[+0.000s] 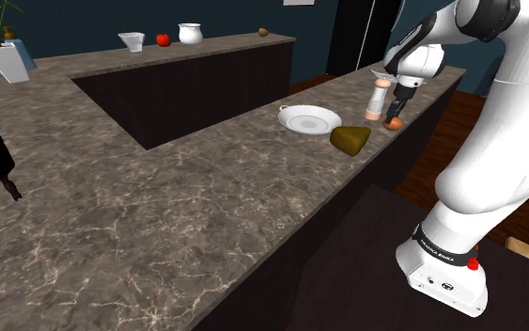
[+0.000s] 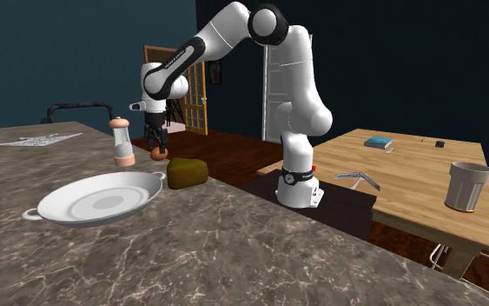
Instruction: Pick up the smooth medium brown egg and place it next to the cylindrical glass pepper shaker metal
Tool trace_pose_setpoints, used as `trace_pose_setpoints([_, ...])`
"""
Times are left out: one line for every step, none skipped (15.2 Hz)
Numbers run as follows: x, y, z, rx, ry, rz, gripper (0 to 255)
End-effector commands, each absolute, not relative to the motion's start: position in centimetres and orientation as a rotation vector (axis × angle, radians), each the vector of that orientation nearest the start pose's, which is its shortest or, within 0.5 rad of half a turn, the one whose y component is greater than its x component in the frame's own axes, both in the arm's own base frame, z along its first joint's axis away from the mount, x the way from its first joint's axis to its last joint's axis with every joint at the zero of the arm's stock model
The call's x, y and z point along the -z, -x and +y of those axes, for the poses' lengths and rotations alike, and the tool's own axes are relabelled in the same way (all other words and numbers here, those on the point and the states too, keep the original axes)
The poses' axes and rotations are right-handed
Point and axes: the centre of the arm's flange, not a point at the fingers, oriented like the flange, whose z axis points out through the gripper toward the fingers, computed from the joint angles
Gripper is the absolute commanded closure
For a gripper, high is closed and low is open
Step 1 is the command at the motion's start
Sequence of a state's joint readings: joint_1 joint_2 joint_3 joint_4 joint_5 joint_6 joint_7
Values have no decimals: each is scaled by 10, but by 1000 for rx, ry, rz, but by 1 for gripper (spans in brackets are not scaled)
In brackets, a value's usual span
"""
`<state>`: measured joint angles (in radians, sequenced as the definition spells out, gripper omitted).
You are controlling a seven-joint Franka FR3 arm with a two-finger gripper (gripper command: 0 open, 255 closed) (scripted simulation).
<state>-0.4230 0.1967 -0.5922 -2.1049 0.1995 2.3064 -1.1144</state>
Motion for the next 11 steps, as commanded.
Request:
trace_pose_setpoints([-365, -309, -480, 91, 3159, 33, 0])
trace_pose_setpoints([-378, -309, -480, 91, 3159, 33, 0])
trace_pose_setpoints([-389, -308, -480, 91, 3159, 33, 0])
trace_pose_setpoints([-389, -308, -480, 91, 3159, 33, 0])
trace_pose_setpoints([-389, -308, -480, 91, 3159, 33, 0])
trace_pose_setpoints([-389, -308, -480, 91, 3159, 33, 0])
trace_pose_setpoints([-389, -308, -480, 91, 3159, 33, 0])
trace_pose_setpoints([-389, -308, -480, 91, 3159, 33, 0])
trace_pose_setpoints([-389, -308, -480, 91, 3159, 33, 0])
trace_pose_setpoints([-389, -308, -480, 91, 3159, 33, 0])
trace_pose_setpoints([-389, -308, -480, 91, 3159, 33, 0])
